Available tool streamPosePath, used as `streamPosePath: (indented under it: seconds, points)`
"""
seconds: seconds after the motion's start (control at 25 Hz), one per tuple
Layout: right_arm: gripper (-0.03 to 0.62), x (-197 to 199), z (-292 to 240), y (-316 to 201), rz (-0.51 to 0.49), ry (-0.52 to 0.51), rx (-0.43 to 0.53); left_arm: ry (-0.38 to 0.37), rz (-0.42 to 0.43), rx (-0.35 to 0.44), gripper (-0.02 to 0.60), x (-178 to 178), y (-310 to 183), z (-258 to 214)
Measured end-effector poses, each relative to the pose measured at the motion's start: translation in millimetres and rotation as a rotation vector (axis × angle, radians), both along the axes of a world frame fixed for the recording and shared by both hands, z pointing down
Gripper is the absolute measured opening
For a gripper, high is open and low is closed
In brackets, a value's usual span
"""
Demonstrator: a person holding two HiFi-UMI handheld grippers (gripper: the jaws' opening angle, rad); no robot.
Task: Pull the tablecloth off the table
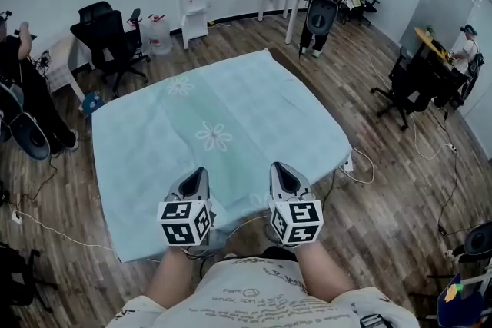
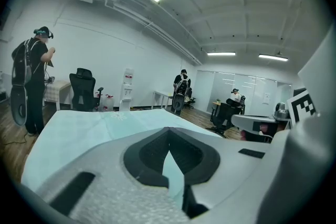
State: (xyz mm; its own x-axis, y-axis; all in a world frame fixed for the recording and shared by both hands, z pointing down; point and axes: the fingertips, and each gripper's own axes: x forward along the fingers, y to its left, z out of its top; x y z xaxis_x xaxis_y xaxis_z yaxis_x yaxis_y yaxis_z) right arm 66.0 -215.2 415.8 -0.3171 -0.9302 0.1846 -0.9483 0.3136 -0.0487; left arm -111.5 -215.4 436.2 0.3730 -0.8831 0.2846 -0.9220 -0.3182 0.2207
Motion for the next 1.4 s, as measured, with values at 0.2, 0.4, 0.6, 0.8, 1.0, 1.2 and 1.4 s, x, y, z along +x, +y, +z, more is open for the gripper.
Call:
streamPosePath:
  seconds: [0.2, 0.4, 0.6, 0.8, 1.0, 1.2, 1.4]
  points:
    - [0.014, 1.4, 0.1, -27.8, 0.004, 0.023, 0.002, 0.015, -0.04, -0.011, 0.012, -18.8, -14.2, 7.0]
    - [0.014, 8.6, 0.8, -60.1, -0.011, 0.028, 0.003, 0.017, -0.11, -0.024, 0.012, -34.5, -26.3, 14.1]
    - [0.014, 12.2, 6.4, -100.2, -0.042, 0.028, -0.005, 0.013, -0.193, -0.044, 0.012, -50.2, -45.1, 24.3]
    - [0.014, 13.7, 14.2, -148.0, -0.093, 0.057, -0.013, 0.005, -0.276, -0.075, 0.012, -59.9, -73.9, 33.4]
    - [0.014, 21.0, 33.8, -200.8, -0.155, 0.074, -0.072, -0.015, -0.358, -0.13, 0.012, -60.8, -105.2, 51.7]
    - [0.015, 35.7, 61.1, -252.3, -0.199, 0.11, -0.135, -0.055, -0.444, -0.209, 0.012, -64.5, -134.0, 82.0]
    - [0.023, 57.5, 97.9, -304.7, -0.238, 0.128, -0.222, -0.058, -0.542, -0.283, 0.014, -74.3, -155.2, 113.0]
